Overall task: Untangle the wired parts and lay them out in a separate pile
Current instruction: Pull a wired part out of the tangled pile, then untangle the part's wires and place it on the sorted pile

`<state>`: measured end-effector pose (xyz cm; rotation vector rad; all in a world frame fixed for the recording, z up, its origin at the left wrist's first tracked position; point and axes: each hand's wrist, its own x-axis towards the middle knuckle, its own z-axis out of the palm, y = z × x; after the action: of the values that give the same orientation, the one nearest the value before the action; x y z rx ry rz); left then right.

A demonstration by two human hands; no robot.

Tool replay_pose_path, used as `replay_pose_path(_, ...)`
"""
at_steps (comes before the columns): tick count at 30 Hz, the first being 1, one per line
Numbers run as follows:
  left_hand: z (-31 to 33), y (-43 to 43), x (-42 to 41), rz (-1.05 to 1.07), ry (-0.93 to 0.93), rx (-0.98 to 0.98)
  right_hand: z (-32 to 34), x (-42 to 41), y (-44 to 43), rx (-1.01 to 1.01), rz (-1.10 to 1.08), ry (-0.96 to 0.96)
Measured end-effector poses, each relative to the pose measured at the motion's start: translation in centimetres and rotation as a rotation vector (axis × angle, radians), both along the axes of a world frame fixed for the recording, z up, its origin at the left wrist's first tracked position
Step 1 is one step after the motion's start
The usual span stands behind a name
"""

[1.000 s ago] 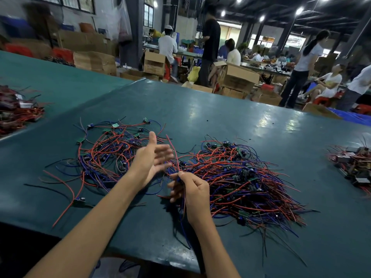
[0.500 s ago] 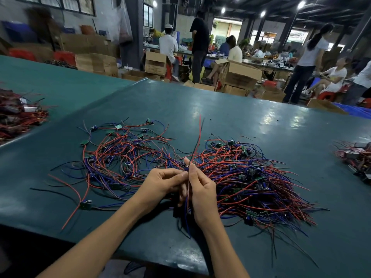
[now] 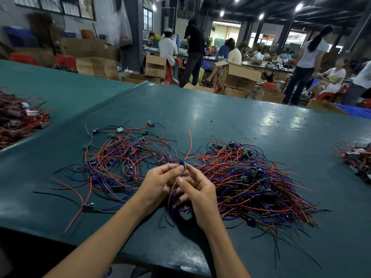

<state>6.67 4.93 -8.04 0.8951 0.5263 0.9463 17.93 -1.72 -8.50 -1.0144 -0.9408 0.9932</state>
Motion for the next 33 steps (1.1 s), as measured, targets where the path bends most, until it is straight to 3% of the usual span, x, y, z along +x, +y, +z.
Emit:
replay_pose_path(5,0.1,0.1,-0.3,-0.010,0.026,0.013,0.1,0.1,0.2,-0.035,0.028,0.078)
replay_pose_path(12,-0.3,0.7,-0.6,0.048,-0.007,0.016,-0.3,0.0,0.0,-0.058,-0.097,-0.003)
replay_pose_path(18,-0.2,0.8,-0.5,0.059,-0.031,-0.021,-0.5,0.2,-0.2,-0.034,-0.004,-0.141)
replay_pose_path(24,0.0,0.9,-0.5,0.203,0.094,-0.059,-1.2,-0.1,-0.2,-0.068,-0.063,-0.434)
replay_pose_path(33,-0.5,1.8,-0.3,0.310,0.009,-0.142,2.0,0.6,-2.7,-0.005,-0.042,-0.970)
